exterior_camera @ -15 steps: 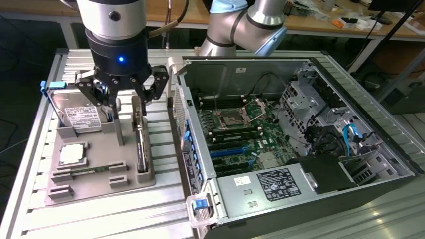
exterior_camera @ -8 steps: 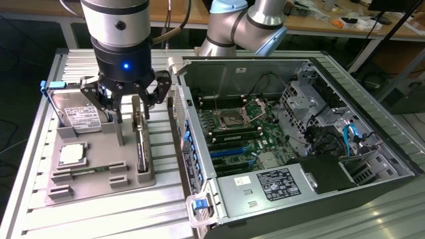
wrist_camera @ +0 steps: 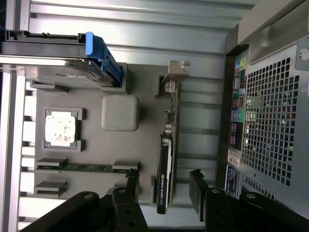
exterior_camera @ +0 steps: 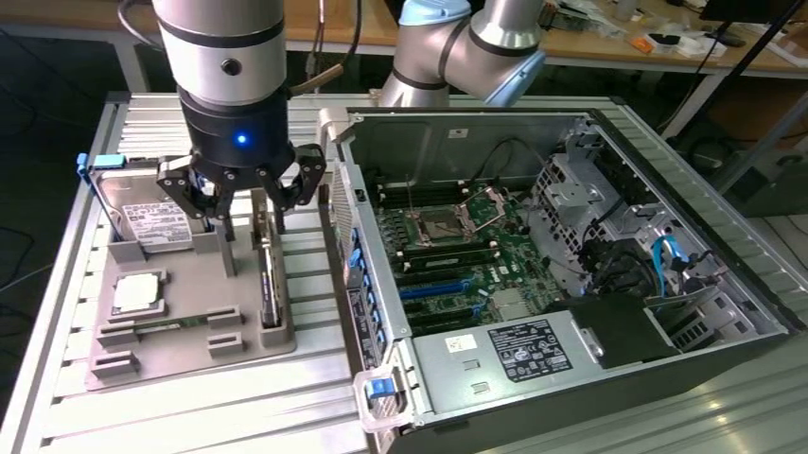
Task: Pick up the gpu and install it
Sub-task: 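Pick up the gpu and move the gpu toward the slot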
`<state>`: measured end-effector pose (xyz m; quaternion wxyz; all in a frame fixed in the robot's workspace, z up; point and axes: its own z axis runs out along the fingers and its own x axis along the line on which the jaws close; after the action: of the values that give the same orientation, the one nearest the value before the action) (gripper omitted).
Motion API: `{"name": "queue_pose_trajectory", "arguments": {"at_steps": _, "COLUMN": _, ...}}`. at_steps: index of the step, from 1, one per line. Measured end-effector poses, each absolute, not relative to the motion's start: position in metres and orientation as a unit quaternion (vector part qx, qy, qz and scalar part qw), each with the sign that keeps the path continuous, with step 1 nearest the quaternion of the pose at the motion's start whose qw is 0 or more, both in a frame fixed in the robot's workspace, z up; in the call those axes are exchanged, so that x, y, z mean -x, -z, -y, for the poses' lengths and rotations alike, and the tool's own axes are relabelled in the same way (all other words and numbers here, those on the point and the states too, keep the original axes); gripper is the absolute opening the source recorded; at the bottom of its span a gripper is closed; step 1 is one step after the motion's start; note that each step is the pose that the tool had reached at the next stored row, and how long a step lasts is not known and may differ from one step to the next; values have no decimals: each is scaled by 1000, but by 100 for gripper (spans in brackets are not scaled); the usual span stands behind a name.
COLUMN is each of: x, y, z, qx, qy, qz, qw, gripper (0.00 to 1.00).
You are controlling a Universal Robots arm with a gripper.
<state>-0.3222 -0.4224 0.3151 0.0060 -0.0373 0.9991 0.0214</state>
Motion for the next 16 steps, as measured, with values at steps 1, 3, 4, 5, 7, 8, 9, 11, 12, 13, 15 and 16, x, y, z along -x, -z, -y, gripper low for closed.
{"name": "queue_pose_trajectory", "arguments": {"at_steps": 1, "x": 322, "y": -313, "z": 422, "qx": 37, "qy": -21, "qz": -999, "qw": 6, "gripper": 54}}
{"name": "queue_pose_trajectory", "arguments": {"at_steps": 3, "x": 322, "y": -310, "z": 422, "qx": 37, "qy": -21, "qz": -999, "qw": 6, "gripper": 54}}
{"name": "queue_pose_trajectory", "arguments": {"at_steps": 4, "x": 322, "y": -308, "z": 422, "qx": 37, "qy": -21, "qz": -999, "qw": 6, "gripper": 54}}
{"name": "queue_pose_trajectory", "arguments": {"at_steps": 5, "x": 322, "y": -306, "z": 422, "qx": 37, "qy": -21, "qz": -999, "qw": 6, "gripper": 54}}
{"name": "queue_pose_trajectory", "arguments": {"at_steps": 7, "x": 321, "y": -302, "z": 423, "qx": 37, "qy": -21, "qz": -999, "qw": 6, "gripper": 54}}
{"name": "queue_pose_trajectory", "arguments": {"at_steps": 8, "x": 320, "y": -300, "z": 422, "qx": 37, "qy": -21, "qz": -999, "qw": 6, "gripper": 54}}
{"name": "queue_pose_trajectory", "arguments": {"at_steps": 9, "x": 319, "y": -299, "z": 422, "qx": 37, "qy": -21, "qz": -999, "qw": 6, "gripper": 54}}
{"name": "queue_pose_trajectory", "arguments": {"at_steps": 11, "x": 317, "y": -295, "z": 423, "qx": 37, "qy": -21, "qz": -999, "qw": 6, "gripper": 54}}
{"name": "queue_pose_trajectory", "arguments": {"at_steps": 12, "x": 315, "y": -291, "z": 422, "qx": 37, "qy": -21, "qz": -999, "qw": 6, "gripper": 54}}
{"name": "queue_pose_trajectory", "arguments": {"at_steps": 13, "x": 315, "y": -289, "z": 422, "qx": 37, "qy": -21, "qz": -999, "qw": 6, "gripper": 54}}
{"name": "queue_pose_trajectory", "arguments": {"at_steps": 15, "x": 314, "y": -285, "z": 422, "qx": 37, "qy": -21, "qz": -999, "qw": 6, "gripper": 54}}
{"name": "queue_pose_trajectory", "arguments": {"at_steps": 16, "x": 313, "y": -283, "z": 423, "qx": 37, "qy": -21, "qz": -999, "qw": 6, "gripper": 54}}
